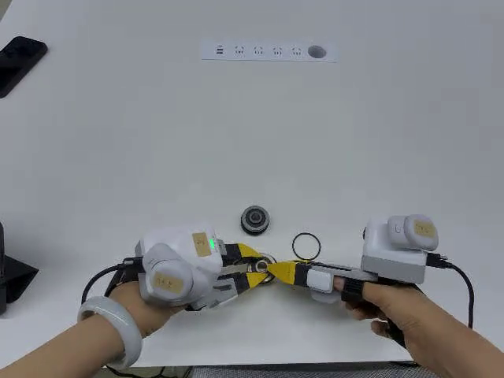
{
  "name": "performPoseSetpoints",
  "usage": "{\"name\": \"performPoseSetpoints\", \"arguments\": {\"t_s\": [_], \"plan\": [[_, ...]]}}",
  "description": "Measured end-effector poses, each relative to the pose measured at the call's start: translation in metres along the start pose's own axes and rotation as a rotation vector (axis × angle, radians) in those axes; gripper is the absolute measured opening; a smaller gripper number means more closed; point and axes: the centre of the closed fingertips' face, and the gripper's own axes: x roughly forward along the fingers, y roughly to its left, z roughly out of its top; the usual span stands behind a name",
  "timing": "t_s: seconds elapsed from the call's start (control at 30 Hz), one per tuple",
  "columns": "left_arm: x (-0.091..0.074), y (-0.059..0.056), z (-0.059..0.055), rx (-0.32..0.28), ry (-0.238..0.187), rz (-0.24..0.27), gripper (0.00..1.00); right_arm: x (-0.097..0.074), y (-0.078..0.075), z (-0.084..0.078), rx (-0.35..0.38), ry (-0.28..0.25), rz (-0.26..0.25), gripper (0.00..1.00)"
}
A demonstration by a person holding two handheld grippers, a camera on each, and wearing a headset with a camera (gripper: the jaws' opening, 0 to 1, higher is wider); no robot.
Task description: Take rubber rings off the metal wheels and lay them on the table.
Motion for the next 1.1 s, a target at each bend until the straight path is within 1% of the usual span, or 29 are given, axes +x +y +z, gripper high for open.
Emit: {"name": "performPoseSetpoints", "arguments": {"t_s": [0.27, 0.43, 0.63, 0.87, 1.1], "plan": [[-0.0001, -0.0006, 0.0008, -0.001, 0.002, 0.001, 0.13, 0.0004, -0.0030, -0.0003, -0.019, 0.009, -0.022, 0.08], [0.0001, 0.0000, 0.0005, -0.001, 0.002, 0.001, 0.13, 0.0011, -0.0066, -0.0008, -0.047, 0.021, -0.047, 0.04], [0.0002, 0.0003, 0.0002, -0.001, 0.003, 0.000, 0.13, 0.0001, -0.0055, 0.0008, -0.056, 0.022, -0.046, 0.02], [0.0003, 0.0006, 0.0002, -0.001, 0.005, 0.000, 0.13, 0.0010, -0.0029, 0.0007, -0.087, 0.028, -0.047, 0.02], [0.0001, 0.0002, 0.0014, -0.001, 0.006, 0.001, 0.13, 0.0020, 0.0014, 0.0013, -0.086, 0.023, -0.040, 0.02]]}}
